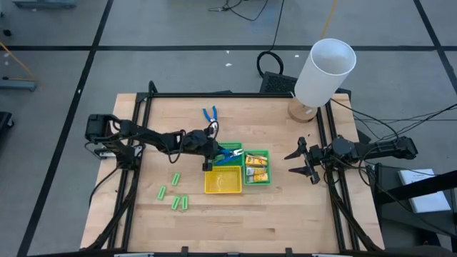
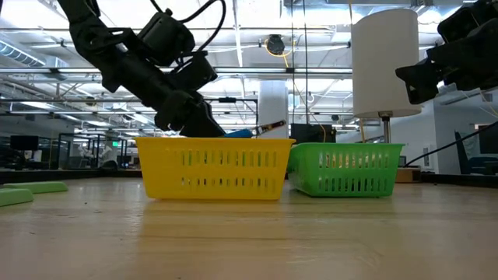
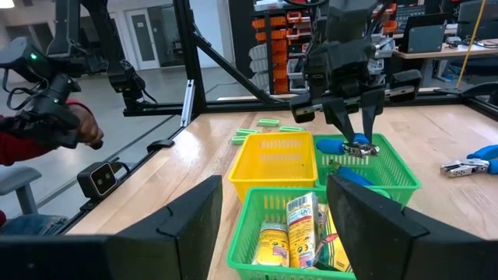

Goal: Pick & Place School Supplies
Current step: Put the blue hole puncher into the right green bin

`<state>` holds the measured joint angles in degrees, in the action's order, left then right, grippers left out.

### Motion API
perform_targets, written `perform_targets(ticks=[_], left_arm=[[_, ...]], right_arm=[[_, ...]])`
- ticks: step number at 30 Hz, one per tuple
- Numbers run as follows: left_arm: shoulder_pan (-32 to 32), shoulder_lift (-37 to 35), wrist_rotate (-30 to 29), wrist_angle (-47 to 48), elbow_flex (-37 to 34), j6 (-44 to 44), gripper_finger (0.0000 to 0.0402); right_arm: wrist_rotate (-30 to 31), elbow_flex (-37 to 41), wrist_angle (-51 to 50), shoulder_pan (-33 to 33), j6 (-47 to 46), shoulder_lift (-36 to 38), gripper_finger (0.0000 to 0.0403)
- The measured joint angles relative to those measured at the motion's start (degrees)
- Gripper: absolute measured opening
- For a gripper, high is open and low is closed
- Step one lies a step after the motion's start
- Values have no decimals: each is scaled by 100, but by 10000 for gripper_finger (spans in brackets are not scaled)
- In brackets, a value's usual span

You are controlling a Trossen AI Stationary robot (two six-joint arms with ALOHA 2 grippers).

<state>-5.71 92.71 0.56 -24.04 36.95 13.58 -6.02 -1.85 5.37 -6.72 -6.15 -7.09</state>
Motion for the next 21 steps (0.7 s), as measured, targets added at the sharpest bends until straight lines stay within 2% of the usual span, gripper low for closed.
perform_targets(ticks=[21], left_arm=[[-152, -3, 2, 350, 0, -57, 65]], right_arm=[[1, 0, 0, 0, 0, 0, 226]])
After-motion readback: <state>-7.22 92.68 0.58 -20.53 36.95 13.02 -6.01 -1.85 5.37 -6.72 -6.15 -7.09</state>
